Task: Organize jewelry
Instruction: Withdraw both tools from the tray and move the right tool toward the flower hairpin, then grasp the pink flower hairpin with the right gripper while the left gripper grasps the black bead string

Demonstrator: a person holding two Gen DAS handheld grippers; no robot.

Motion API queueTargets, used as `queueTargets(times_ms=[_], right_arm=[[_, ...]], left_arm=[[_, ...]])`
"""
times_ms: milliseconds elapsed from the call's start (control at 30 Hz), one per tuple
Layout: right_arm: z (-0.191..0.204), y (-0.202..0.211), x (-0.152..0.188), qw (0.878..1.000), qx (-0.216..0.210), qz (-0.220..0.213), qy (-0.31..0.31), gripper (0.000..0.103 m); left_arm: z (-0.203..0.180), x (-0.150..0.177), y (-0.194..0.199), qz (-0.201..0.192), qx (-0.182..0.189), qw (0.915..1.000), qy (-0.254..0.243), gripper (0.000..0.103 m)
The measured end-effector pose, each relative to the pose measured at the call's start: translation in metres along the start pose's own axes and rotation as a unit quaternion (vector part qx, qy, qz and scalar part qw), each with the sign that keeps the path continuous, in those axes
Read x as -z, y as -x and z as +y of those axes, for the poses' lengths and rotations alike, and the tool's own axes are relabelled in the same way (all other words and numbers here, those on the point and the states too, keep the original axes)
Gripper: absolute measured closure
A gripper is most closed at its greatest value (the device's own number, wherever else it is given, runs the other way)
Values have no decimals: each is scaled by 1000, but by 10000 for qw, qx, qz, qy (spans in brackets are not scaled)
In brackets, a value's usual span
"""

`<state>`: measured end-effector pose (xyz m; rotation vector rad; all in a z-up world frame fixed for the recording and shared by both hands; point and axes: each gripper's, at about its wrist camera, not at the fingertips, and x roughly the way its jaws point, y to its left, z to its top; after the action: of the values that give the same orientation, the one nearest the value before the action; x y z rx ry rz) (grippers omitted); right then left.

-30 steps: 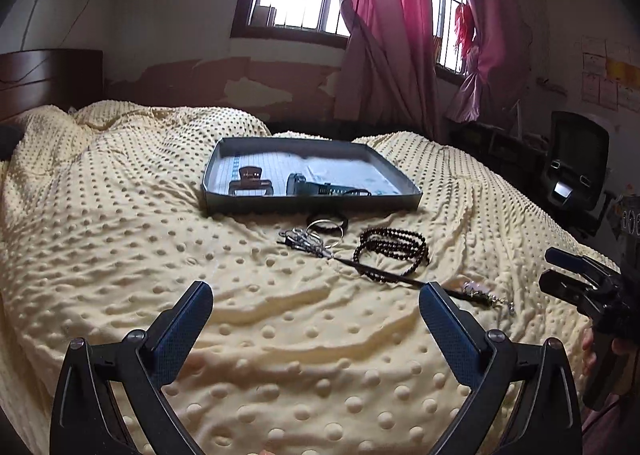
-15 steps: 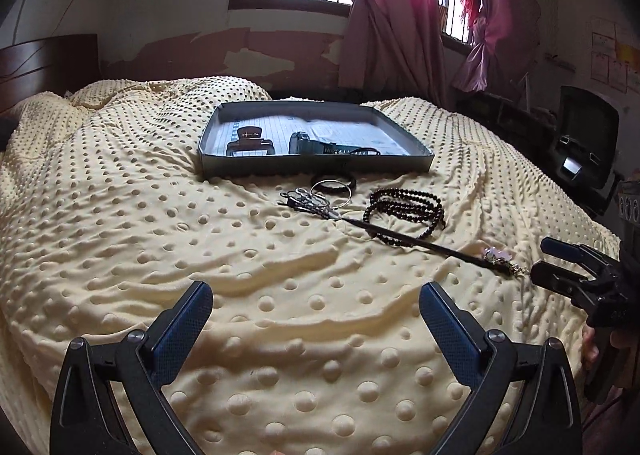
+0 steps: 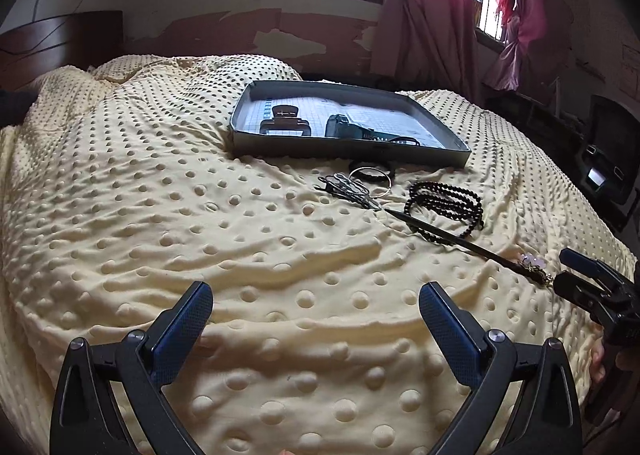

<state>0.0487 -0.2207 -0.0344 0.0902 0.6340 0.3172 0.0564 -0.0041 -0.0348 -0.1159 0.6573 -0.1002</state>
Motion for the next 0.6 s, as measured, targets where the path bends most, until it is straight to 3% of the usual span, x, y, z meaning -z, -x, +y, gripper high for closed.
queueTargets(times_ms=[167,233,300,400,600], right_arm=[[5,-7,-3,10000,-74,3,46,9],[8,-10,-4,9998,-114,43,128,23],[12,-14,-4,9997,-109,99,220,30],[15,-17,-2,9993,-137,182,306,32],[14,-26,0,9988,-67,359,318,47]], left_arm=[[6,-3,-1,-33,-16,9999,145,0],[9,-5,-3,-14,46,9997,229,0],[13,-6,-5,12,122,9993,358,0],[17,-6,-6,28,216,9987,465,0],[14,-6,-10,71,299,9985,454,0]])
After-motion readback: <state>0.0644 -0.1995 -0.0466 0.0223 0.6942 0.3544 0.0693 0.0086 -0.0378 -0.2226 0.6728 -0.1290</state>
